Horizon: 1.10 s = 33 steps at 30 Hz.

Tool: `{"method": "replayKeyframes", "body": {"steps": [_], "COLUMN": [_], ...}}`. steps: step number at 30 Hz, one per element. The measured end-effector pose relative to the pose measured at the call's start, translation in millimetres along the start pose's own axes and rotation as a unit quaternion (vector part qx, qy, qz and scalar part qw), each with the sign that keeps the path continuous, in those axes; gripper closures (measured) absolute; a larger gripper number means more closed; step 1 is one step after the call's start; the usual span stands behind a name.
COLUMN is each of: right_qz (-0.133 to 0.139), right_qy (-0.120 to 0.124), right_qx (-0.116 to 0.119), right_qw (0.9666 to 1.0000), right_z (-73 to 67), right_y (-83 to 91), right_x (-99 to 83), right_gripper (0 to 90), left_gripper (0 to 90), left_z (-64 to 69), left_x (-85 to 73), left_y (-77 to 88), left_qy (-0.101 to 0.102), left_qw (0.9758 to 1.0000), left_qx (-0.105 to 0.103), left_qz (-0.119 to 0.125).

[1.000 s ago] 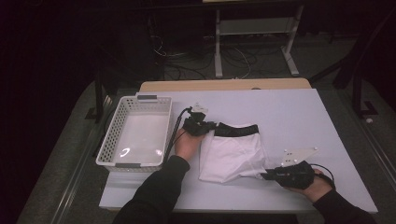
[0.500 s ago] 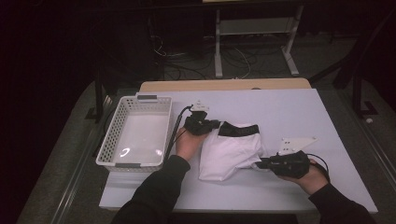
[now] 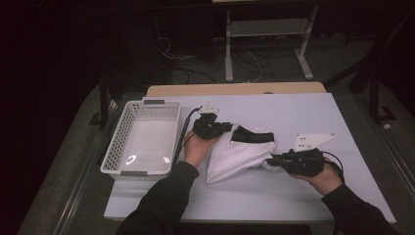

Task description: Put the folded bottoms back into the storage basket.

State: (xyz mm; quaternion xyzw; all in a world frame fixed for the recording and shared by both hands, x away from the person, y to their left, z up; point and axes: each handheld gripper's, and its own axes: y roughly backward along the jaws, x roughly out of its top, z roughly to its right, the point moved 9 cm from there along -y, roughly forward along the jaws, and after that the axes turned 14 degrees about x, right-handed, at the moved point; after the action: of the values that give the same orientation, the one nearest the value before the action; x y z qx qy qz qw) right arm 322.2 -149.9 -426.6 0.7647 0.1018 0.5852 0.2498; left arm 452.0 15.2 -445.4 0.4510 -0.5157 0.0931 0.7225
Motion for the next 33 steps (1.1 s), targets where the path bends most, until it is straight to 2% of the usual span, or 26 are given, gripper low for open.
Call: {"method": "replayKeyframes", "body": {"steps": [12, 20, 26, 33], "right_qz": [0.011, 0.026, 0.034, 0.037], "right_qy": [0.011, 0.021, 0.025, 0.033], "right_qx": [-0.006, -0.002, -0.002, 0.001], "right_qw": [0.9999, 0.9994, 0.9991, 0.9988], "right_z": [6.4, 9.4, 13.8, 15.9], "right_y": [2.0, 5.9, 5.0, 6.0], "right_x": [19.8, 44.4, 57.6, 78.1], "right_gripper": [84.6, 84.6, 84.6, 84.6], "left_gripper": [86.6, 86.6, 86.6, 86.6], "left_z": [1.9, -0.4, -4.8, -13.1], "left_x": [12.6, 33.0, 41.9, 53.2], "left_y": [8.7, 21.4, 27.9, 37.0], "left_qy": [-0.004, -0.001, -0.007, -0.004], "left_qw": [0.9999, 0.9995, 0.9995, 0.9994], "left_qx": [-0.006, -0.015, -0.018, -0.02], "left_qz": [0.009, 0.026, 0.026, 0.027]}}
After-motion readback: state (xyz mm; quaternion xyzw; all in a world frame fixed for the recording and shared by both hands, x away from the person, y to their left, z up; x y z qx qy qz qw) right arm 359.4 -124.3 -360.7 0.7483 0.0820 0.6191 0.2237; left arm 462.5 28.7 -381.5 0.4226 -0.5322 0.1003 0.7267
